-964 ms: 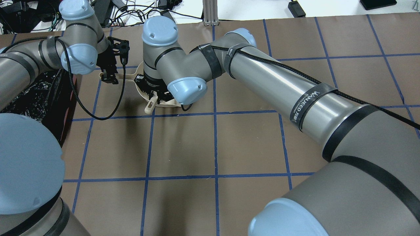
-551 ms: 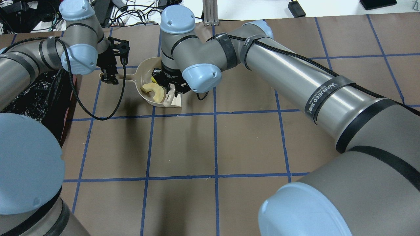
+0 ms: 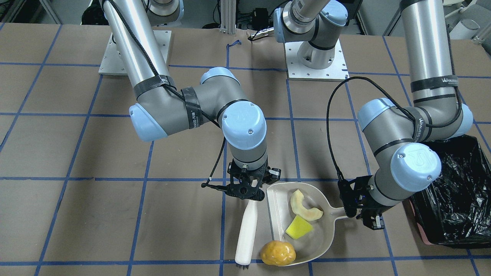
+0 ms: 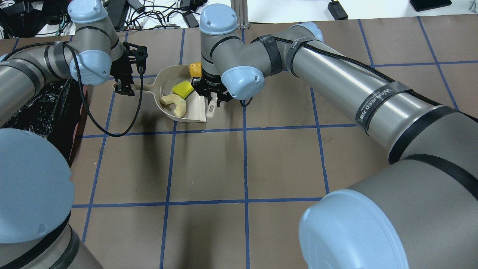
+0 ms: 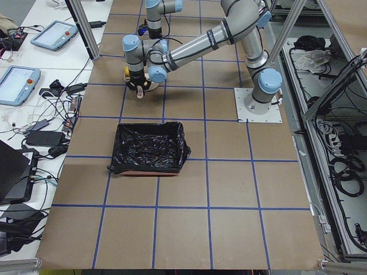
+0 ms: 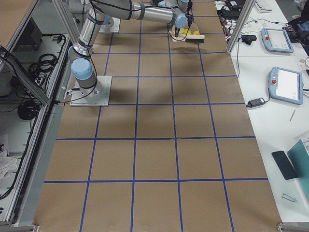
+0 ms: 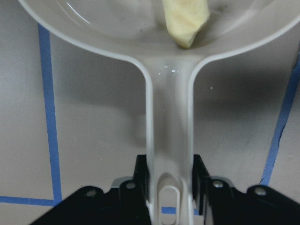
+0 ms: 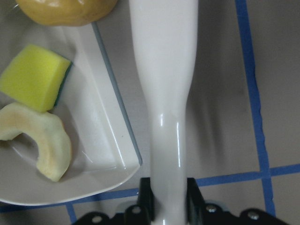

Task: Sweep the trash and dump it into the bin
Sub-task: 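Push the remaining items deeper into the dustpan with the brush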

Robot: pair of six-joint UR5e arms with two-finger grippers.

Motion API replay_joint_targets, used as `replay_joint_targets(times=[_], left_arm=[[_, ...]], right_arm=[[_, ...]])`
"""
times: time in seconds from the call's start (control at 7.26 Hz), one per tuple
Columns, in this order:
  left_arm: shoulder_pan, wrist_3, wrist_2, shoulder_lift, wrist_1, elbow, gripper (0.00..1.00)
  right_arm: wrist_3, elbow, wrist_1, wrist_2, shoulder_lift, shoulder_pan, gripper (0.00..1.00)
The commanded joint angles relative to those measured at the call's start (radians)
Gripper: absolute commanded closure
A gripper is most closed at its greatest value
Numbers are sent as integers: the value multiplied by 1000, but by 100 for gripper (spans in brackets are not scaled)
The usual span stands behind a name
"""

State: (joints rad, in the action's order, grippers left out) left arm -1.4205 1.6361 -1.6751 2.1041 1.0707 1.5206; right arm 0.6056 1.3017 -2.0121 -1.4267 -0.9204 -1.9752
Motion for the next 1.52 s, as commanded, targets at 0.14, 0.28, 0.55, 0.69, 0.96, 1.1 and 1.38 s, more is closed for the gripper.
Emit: replay_joint_targets(times=[0.14, 0.28, 0.55, 0.69, 0.96, 1.1, 1.38], left_arm=[[0, -1, -2, 1, 0, 0, 75], [0, -1, -2, 1, 2, 0, 75], [0, 1, -2, -1, 2, -4, 75], [0, 1, -2, -1, 0, -5, 75], [0, 1, 0, -1, 2, -5, 75], [0, 1, 2, -1, 2, -4, 75], [0, 1, 3, -1, 2, -4, 75]], right_arm=[[-67, -41, -39, -6, 69, 24, 100], [-75, -67, -40, -8, 84, 24, 100], [-75, -97, -42, -6, 118, 24, 100], [-73, -96, -42, -3, 123, 24, 100], [-53, -105, -42, 0, 126, 12, 100], [-47, -107, -42, 6, 126, 6, 100], [0, -110, -42, 9, 127, -28, 100]])
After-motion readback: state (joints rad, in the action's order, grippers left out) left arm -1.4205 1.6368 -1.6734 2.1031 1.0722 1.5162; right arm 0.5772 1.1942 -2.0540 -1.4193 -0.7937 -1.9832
